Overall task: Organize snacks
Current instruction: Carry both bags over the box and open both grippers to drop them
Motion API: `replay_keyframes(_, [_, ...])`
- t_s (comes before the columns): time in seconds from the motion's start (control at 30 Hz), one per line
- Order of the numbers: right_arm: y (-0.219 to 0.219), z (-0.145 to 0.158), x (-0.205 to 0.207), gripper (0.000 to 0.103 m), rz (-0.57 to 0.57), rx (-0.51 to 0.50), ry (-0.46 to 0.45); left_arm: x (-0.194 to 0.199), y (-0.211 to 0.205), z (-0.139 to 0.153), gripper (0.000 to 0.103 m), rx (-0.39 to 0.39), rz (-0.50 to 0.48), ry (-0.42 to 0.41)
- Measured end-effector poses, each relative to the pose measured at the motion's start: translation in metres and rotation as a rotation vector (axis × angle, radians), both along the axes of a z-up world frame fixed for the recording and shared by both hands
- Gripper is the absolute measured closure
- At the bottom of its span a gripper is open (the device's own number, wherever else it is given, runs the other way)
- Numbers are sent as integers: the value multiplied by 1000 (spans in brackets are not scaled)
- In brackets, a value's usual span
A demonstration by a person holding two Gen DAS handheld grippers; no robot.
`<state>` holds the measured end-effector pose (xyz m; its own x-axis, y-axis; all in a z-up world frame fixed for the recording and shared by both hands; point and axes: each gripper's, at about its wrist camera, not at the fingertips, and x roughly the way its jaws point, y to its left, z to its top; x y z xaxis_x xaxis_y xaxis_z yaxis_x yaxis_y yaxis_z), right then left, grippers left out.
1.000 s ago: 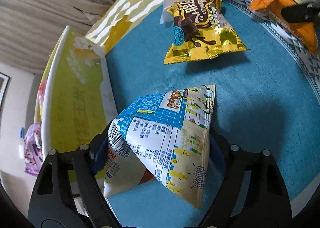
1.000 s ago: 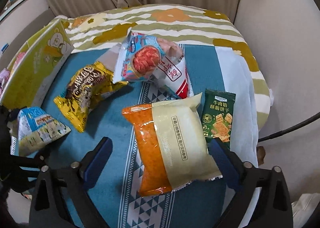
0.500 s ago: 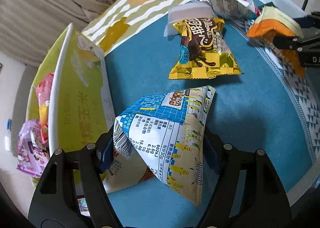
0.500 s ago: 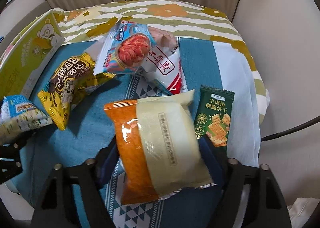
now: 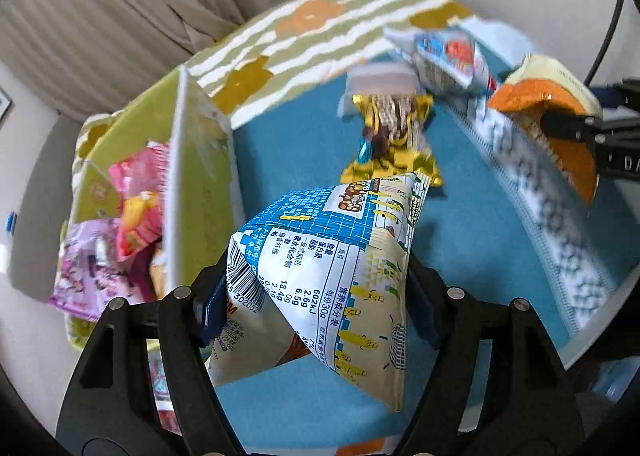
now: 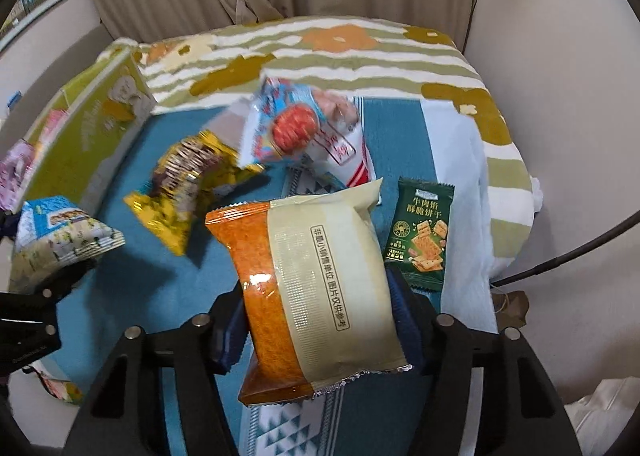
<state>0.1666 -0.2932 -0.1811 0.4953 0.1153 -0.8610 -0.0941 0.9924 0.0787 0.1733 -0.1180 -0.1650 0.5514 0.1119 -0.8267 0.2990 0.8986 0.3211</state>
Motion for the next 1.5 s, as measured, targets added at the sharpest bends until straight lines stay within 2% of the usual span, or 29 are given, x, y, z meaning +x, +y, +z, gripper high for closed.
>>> replay_keyframes(0.13, [4,33,-8,45,18,48,-32,-13,6,39,33,-45,30,-59])
replay_keyframes(0.37, [33,90,-7,45,122,120,-101,-23,35,106,33,-90,78,-166])
replay_keyframes(0.53, [70,125,2,45,185,137,-163,-9,78,137,33,-107,117,-226])
replay_keyframes(0.7, [116,148,28,45,241,167,-201,22,133,157,33,-104,150,-270])
replay_keyframes(0.93, [198,162,85,45,243,203,-220,95,216,153,33,-116,168,-240])
replay_keyframes(1.2, [270,144,138,45,196,195,-157,174,281,116,30,-179,135,-119])
replay_keyframes(1.33, [286,134,152,45,142,201,-136,201,291,93,3,-194,109,-71])
replay_keyframes(1.5, [291,122,165,45,106,186,-102,204,296,74,1,-228,66,-22])
